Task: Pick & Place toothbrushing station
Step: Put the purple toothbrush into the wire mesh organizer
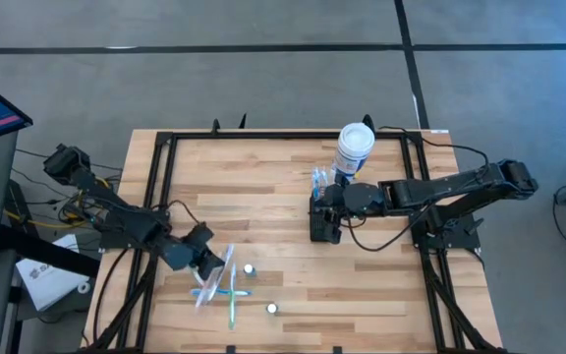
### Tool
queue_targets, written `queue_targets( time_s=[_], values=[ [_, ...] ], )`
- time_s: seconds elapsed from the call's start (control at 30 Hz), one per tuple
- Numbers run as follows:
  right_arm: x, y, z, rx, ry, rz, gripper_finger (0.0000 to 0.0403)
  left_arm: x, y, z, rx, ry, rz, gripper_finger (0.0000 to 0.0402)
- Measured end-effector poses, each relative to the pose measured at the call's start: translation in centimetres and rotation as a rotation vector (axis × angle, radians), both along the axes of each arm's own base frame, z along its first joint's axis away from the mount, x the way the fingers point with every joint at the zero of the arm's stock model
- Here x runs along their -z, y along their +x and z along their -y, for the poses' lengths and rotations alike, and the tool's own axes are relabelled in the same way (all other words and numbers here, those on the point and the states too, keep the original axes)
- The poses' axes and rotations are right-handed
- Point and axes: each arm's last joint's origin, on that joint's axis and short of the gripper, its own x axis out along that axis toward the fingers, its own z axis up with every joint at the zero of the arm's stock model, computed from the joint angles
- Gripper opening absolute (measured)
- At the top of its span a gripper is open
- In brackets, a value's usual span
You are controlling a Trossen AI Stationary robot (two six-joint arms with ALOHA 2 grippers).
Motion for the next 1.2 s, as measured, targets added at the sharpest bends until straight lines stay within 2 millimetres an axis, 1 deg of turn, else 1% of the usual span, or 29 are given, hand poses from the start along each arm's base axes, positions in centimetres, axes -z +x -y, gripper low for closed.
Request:
queue_targets(
  time_s=[0.27, 0.53, 0.67, 0.87, 1.0, 1.07, 1.2],
  values=[
    [-0.8, 0.5, -0.1, -0.008, 0.014, 0.093, 0.0111, -2.6, -0.7, -0.7, -0.003, 0.195, 0.238, 0.0],
    [-2.3, 1.0, -0.9, -0.133, 0.032, 0.251, 0.0111, -5.5, 0.4, -0.3, 0.031, 0.45, 0.529, 0.0],
    [-3.0, 1.1, -1.4, -0.161, 0.017, 0.327, 0.0111, -6.0, 1.5, 0.0, 0.045, 0.571, 0.611, 0.0],
    [-3.5, 1.1, -2.4, -0.202, 0.009, 0.383, 0.0111, -5.9, 3.5, 0.4, 0.029, 0.709, 0.699, 0.0],
    [-3.8, 1.0, -2.9, -0.221, 0.007, 0.41, 0.0111, -5.5, 4.7, 0.3, 0.053, 0.732, 0.732, 0.0],
    [-3.8, 1.0, -3.2, -0.233, -0.003, 0.412, 0.0111, -5.5, 5.6, 0.3, 0.055, 0.743, 0.721, 0.0],
    [-3.8, 0.9, -3.6, -0.251, -0.008, 0.417, 0.0111, -6.1, 7.8, 0.2, 0.07, 0.792, 0.72, 0.0]
  ],
)
